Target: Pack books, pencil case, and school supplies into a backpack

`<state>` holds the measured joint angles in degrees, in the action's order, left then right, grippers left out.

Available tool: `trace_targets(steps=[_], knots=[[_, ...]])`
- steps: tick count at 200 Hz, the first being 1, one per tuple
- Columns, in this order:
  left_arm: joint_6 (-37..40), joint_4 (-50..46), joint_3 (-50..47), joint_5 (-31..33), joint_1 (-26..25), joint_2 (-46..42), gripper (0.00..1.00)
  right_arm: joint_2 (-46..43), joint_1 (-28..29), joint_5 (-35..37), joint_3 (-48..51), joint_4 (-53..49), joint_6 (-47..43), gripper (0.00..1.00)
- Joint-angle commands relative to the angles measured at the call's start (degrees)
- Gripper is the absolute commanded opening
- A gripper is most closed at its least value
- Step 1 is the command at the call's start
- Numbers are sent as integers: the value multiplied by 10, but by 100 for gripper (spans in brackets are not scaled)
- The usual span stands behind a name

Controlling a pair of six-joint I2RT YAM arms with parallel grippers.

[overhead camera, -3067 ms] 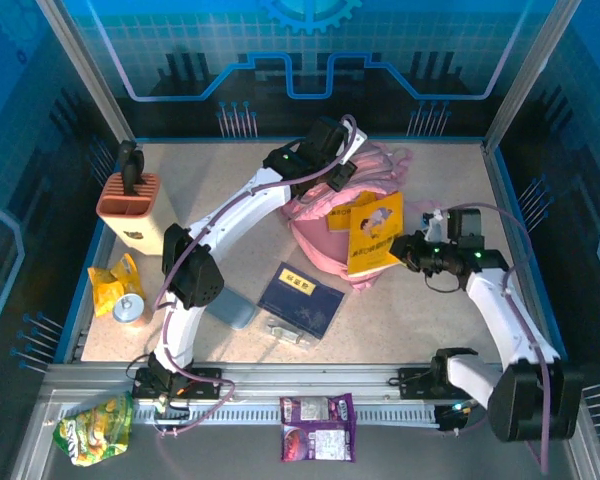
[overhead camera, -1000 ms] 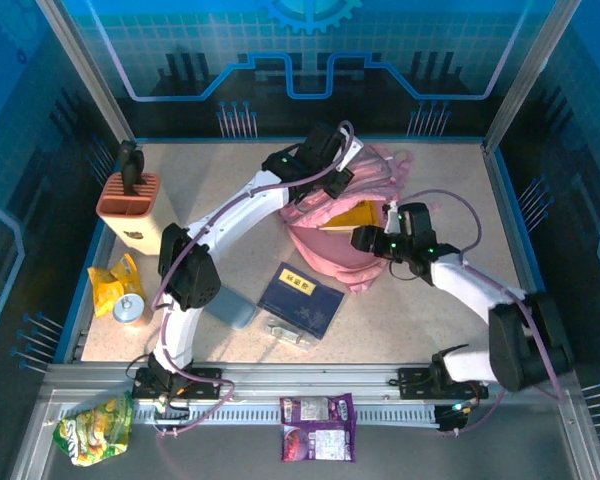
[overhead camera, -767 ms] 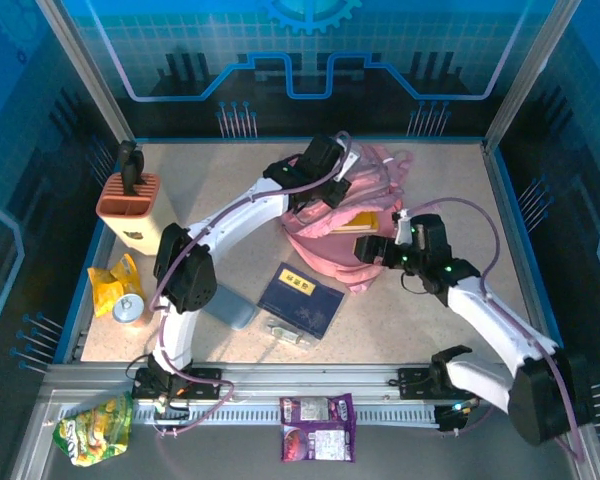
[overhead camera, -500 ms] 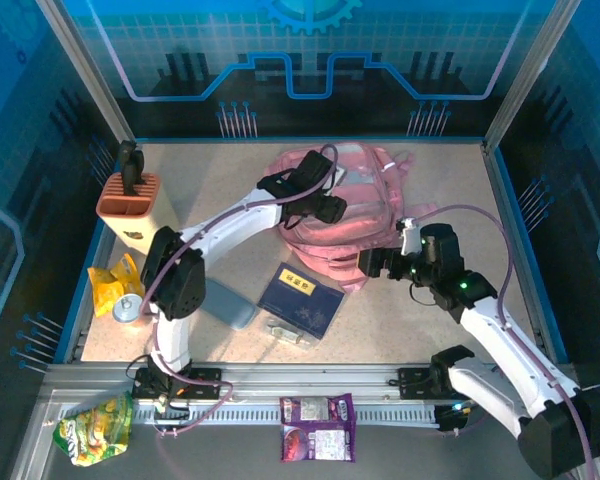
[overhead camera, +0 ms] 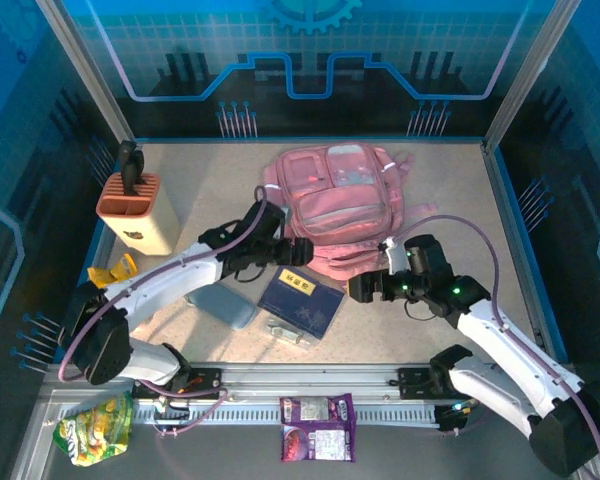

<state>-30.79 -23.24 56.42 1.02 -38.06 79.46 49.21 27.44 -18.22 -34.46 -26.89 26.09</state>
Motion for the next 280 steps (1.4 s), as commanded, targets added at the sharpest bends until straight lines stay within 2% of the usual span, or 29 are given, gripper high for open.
trace_targets(steps=[1, 42, 69, 110, 165, 220, 246, 280], knots=[[-69, 7, -49, -15, -3, -47, 87, 19, 47, -1, 10, -18, 12, 94], [-105, 5, -119, -5, -5, -91, 87, 104, 153, 47, 17, 10, 19, 81], [-110, -19, -133, 6, -4, -111, 87, 162, 199, 39, 18, 68, 36, 74], [-104, -31, -152, 41, 1, -161, 83, 248, 229, 36, 24, 159, 70, 63], [-95, -71, -154, 58, 40, -199, 79, 336, 263, 28, -4, 228, 83, 62], [-77, -57, -149, 17, 120, -185, 73, 461, 270, 16, -93, 307, 90, 62], [-67, -56, -133, 9, 140, -161, 71, 483, 270, 23, -127, 335, 106, 62], [-59, -44, -116, 5, 159, -133, 70, 491, 267, 44, -156, 318, 103, 63]])
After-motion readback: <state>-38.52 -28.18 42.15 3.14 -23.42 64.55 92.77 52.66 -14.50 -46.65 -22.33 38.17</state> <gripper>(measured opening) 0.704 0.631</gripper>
